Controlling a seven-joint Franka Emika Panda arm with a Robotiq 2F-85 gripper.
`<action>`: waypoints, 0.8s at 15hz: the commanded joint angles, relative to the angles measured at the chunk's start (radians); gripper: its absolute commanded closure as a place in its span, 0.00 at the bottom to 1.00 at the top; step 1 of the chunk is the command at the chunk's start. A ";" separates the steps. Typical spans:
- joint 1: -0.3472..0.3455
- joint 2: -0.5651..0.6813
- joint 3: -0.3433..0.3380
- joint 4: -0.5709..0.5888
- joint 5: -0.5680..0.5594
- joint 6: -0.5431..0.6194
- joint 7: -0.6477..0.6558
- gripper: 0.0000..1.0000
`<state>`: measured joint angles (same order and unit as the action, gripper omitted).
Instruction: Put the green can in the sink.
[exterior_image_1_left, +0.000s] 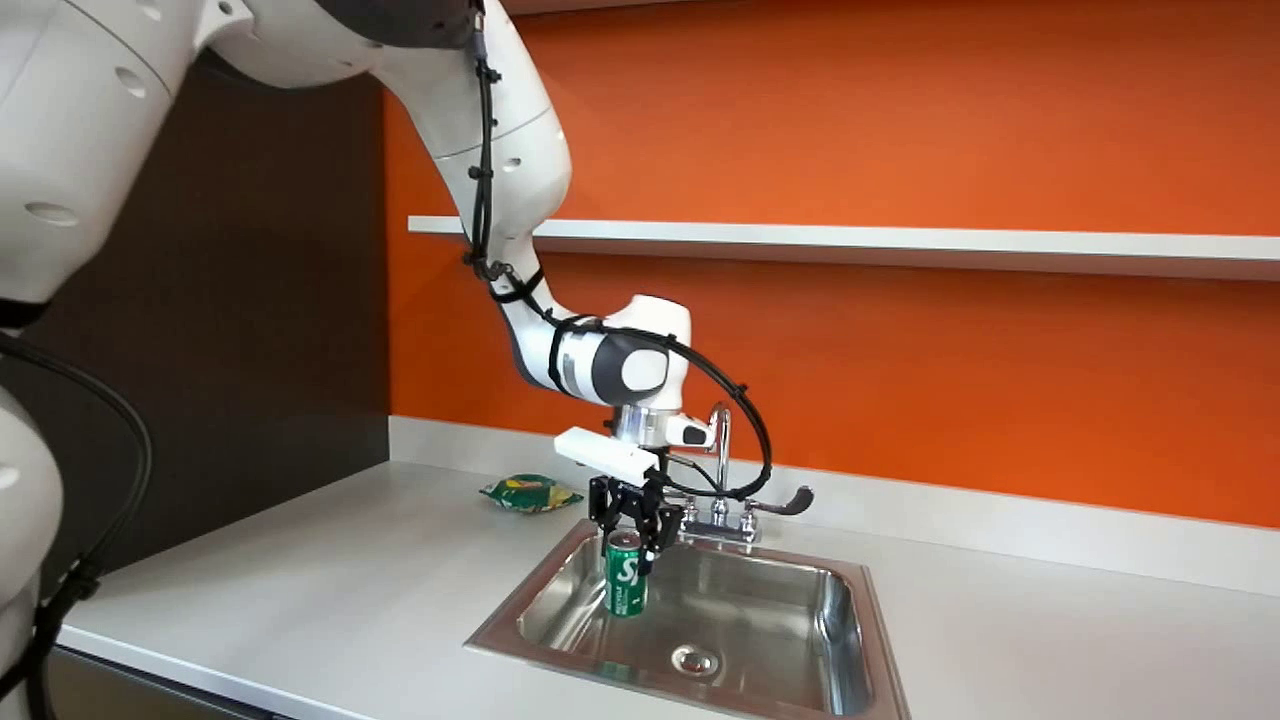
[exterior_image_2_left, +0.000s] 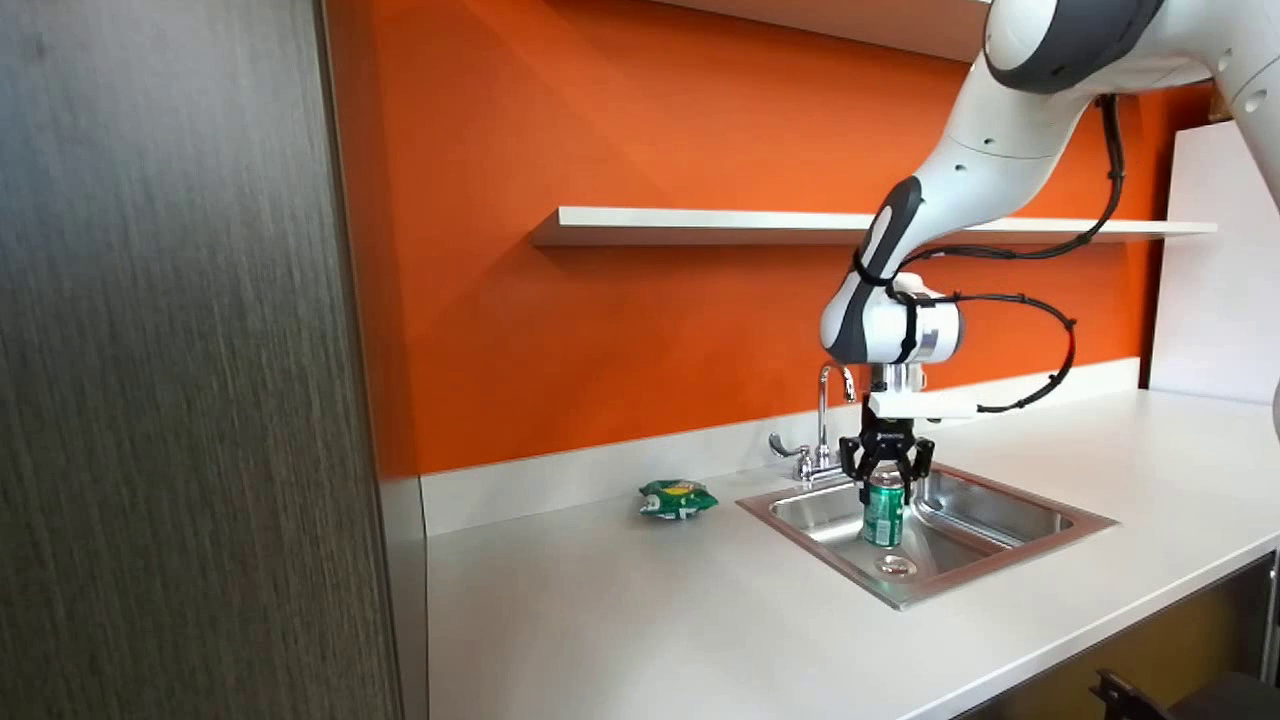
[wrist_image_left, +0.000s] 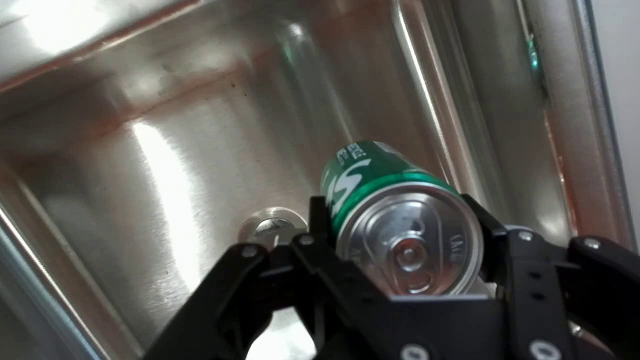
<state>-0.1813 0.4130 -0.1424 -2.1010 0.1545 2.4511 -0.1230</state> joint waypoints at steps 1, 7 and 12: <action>-0.038 0.079 0.025 0.088 0.026 -0.054 0.007 0.61; -0.056 0.171 0.033 0.131 0.031 -0.060 0.009 0.61; -0.065 0.212 0.041 0.144 0.030 -0.061 0.008 0.61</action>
<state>-0.2168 0.6093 -0.1281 -1.9936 0.1735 2.4297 -0.1230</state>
